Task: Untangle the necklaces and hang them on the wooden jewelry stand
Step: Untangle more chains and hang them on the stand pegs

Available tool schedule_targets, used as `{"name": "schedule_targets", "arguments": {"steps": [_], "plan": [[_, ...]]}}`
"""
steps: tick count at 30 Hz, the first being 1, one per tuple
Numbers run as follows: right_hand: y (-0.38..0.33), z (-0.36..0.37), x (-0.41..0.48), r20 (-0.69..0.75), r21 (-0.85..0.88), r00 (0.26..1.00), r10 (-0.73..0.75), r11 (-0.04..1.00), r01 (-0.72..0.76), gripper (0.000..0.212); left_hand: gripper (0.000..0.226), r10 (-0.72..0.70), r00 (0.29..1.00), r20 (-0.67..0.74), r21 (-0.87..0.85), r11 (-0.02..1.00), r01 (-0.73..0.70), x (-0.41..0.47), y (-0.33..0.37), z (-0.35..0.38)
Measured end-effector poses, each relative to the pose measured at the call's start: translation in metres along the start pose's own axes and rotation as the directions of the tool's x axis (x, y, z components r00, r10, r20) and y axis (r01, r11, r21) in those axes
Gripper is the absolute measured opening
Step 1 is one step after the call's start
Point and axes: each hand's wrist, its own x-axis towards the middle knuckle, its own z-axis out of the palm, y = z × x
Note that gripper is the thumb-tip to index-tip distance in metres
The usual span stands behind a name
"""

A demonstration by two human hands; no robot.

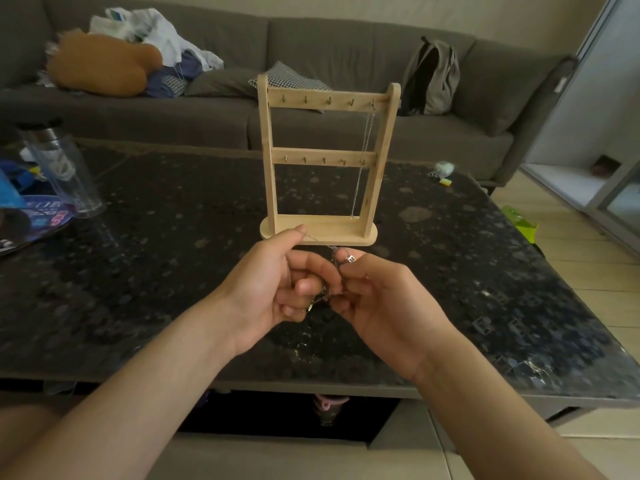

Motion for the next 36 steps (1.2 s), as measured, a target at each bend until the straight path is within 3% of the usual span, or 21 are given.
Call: {"name": "schedule_targets", "arguments": {"steps": [3,8,12,17,21,24,29,36], "plan": [[0.001,-0.004,0.002,-0.017,-0.037,0.998,-0.058,0.998,0.058,0.014,0.080,0.029,0.999,0.021,0.041,0.999,-0.030,0.000,0.000,-0.001],[0.001,-0.002,-0.001,-0.182,-0.200,0.971,-0.155,0.973,0.118,0.010,0.079,0.168,0.975,-0.149,0.233,0.964,-0.130,0.003,-0.006,-0.002],[-0.001,-0.004,-0.001,-0.228,-0.338,0.949,-0.219,0.931,0.134,0.011,0.060,0.202,0.960,-0.195,0.296,0.945,-0.139,0.003,-0.005,-0.001],[-0.003,-0.007,-0.002,-0.241,-0.365,0.948,-0.208,0.925,0.110,0.014,0.038,0.250,0.953,-0.169,0.182,0.959,-0.219,0.005,-0.005,-0.005],[-0.005,-0.007,-0.004,-0.187,-0.377,0.967,-0.175,0.921,0.093,0.016,0.040,0.253,0.962,-0.103,0.119,0.963,-0.241,0.004,-0.007,-0.003],[-0.005,-0.005,-0.006,-0.169,-0.379,0.972,-0.164,0.921,0.090,0.019,0.038,0.268,0.962,-0.050,0.179,0.950,-0.255,0.004,-0.008,-0.003],[-0.006,-0.004,-0.006,-0.169,-0.348,0.976,-0.139,0.935,0.073,0.027,0.012,0.350,0.930,-0.112,0.375,0.882,-0.286,0.001,-0.008,-0.001],[-0.006,-0.002,-0.006,-0.210,-0.307,0.962,-0.174,0.946,0.104,0.022,0.003,0.476,0.869,-0.135,0.506,0.787,-0.352,0.004,-0.012,-0.004]]}}
